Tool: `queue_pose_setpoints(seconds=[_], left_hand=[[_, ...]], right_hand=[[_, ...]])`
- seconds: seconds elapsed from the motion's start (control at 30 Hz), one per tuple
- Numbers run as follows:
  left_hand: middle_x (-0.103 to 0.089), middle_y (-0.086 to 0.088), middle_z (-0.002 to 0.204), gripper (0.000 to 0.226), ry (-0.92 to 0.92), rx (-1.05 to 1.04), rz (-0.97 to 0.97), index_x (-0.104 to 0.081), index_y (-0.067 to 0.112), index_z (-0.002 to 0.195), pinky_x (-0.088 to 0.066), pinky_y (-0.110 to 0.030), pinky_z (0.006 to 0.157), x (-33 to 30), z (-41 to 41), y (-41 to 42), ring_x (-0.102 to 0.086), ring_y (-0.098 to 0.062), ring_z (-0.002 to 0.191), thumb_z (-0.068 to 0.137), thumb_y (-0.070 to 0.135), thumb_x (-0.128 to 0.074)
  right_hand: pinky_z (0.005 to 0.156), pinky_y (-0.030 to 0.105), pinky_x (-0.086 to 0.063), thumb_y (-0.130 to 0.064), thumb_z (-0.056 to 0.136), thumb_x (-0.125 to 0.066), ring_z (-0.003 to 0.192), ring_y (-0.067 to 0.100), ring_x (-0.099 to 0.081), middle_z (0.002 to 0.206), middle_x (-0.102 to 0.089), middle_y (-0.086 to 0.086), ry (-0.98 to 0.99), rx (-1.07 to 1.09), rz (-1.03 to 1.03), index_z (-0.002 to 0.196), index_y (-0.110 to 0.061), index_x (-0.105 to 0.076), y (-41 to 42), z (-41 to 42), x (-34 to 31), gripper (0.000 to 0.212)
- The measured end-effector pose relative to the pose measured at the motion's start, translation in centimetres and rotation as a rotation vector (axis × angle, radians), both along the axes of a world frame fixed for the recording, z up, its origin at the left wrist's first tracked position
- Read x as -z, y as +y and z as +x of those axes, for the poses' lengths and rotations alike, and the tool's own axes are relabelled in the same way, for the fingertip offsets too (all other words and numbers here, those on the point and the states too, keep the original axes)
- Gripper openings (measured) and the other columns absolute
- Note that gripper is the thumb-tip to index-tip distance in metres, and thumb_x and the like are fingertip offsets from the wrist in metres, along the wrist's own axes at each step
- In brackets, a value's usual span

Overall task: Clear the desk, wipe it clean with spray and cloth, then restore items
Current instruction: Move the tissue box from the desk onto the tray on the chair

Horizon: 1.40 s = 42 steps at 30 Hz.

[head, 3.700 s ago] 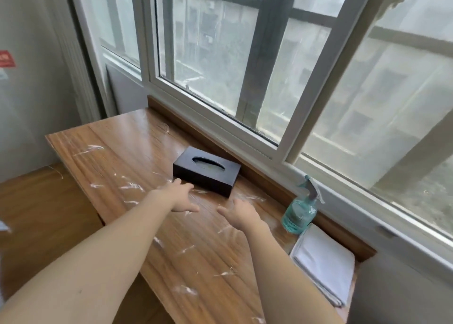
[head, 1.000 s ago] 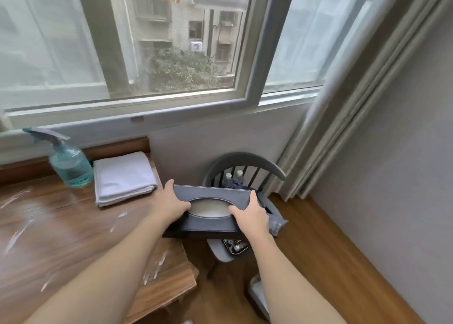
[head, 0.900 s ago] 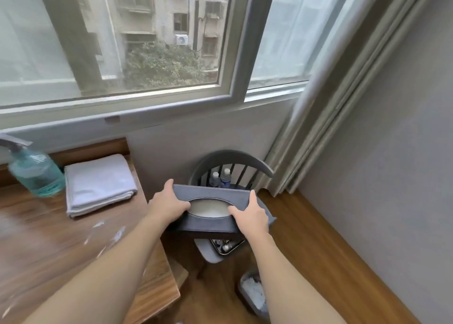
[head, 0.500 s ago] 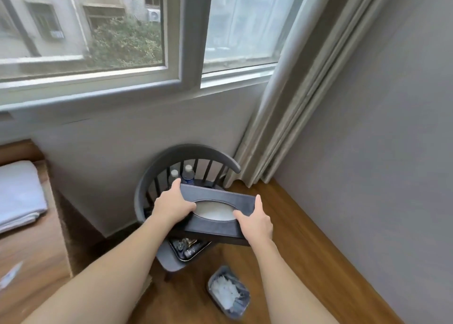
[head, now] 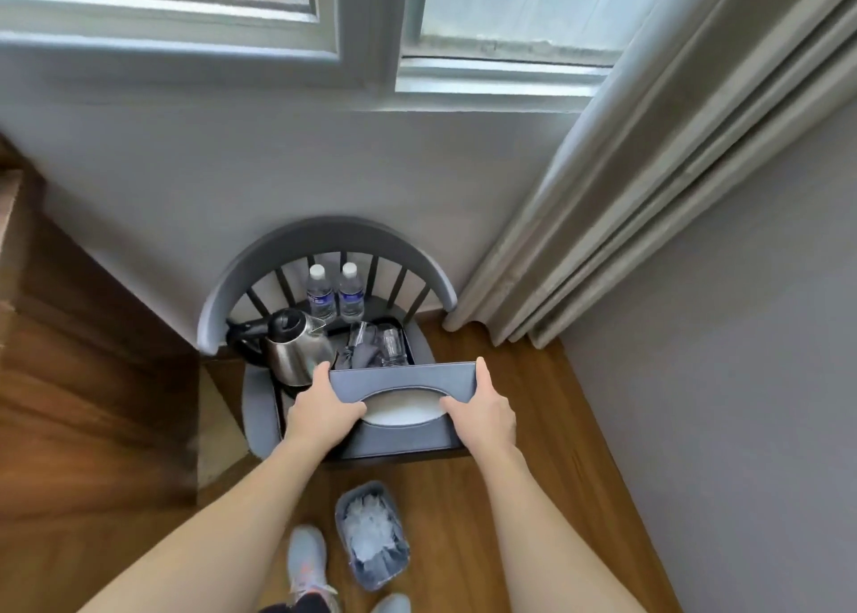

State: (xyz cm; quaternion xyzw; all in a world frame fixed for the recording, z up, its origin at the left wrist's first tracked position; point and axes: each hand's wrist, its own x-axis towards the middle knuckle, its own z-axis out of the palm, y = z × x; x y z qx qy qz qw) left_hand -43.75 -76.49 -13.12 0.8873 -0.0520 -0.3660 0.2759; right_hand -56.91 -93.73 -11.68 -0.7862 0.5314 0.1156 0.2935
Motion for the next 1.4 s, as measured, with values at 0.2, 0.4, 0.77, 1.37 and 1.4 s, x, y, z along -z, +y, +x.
queue_pose_setpoints(seconds=[0.2,0.4,0.77,1.37,1.4], left_hand=[[-0.049,-0.016,0.141,0.091,0.06,-0.106,0.005,-0.017,0.03,0.154,-0.04,-0.04,0.098,4.1,3.0,-2.1,-0.047,-0.039,0.125,0.079,0.034,-0.069],[-0.055,-0.016,0.134,0.089,0.099,-0.252,0.027,-0.02,0.026,0.152,-0.043,-0.045,0.101,9.3,5.3,-3.9,-0.051,-0.04,0.12,0.078,0.038,-0.068],[-0.053,-0.019,0.134,0.082,0.14,-0.565,0.092,-0.022,0.025,0.152,-0.041,-0.043,0.097,15.9,5.5,-8.7,-0.052,-0.04,0.12,0.085,0.036,-0.068],[-0.052,-0.015,0.14,0.08,0.157,-0.708,0.168,-0.019,0.016,0.152,-0.043,-0.045,0.098,20.8,7.0,-13.4,-0.053,-0.037,0.124,0.092,0.034,-0.067],[-0.051,-0.015,0.14,0.081,0.165,-0.708,0.162,-0.018,0.017,0.152,-0.044,-0.046,0.098,20.9,7.0,-13.3,-0.053,-0.037,0.124,0.091,0.034,-0.068]], right_hand=[[0.099,0.039,-0.053,-0.047,0.096,-0.063,0.12,0.026,-0.06,0.138,-0.059,0.005,0.019,-0.107,-0.019,0.163,-0.036,-0.005,-3.2,4.8,3.6,0.088],[0.088,0.033,-0.056,-0.039,0.098,-0.064,0.109,0.019,-0.061,0.137,-0.058,0.001,0.005,-0.236,0.02,0.163,-0.036,-0.006,-6.4,10.6,8.7,0.087],[0.091,0.042,-0.056,-0.037,0.101,-0.055,0.11,0.029,-0.062,0.134,-0.055,0.011,0.088,-0.651,0.064,0.163,-0.034,0.003,-12.4,18.6,17.2,0.085],[0.096,0.049,-0.055,-0.019,0.102,-0.051,0.117,0.032,-0.057,0.151,-0.04,0.014,0.172,-0.879,0.073,0.162,-0.033,0.008,-14.7,25.4,24.9,0.086],[0.095,0.05,-0.055,-0.02,0.102,-0.051,0.117,0.033,-0.057,0.151,-0.039,0.013,0.184,-0.884,0.068,0.162,-0.033,0.007,-14.7,25.4,24.9,0.085]])
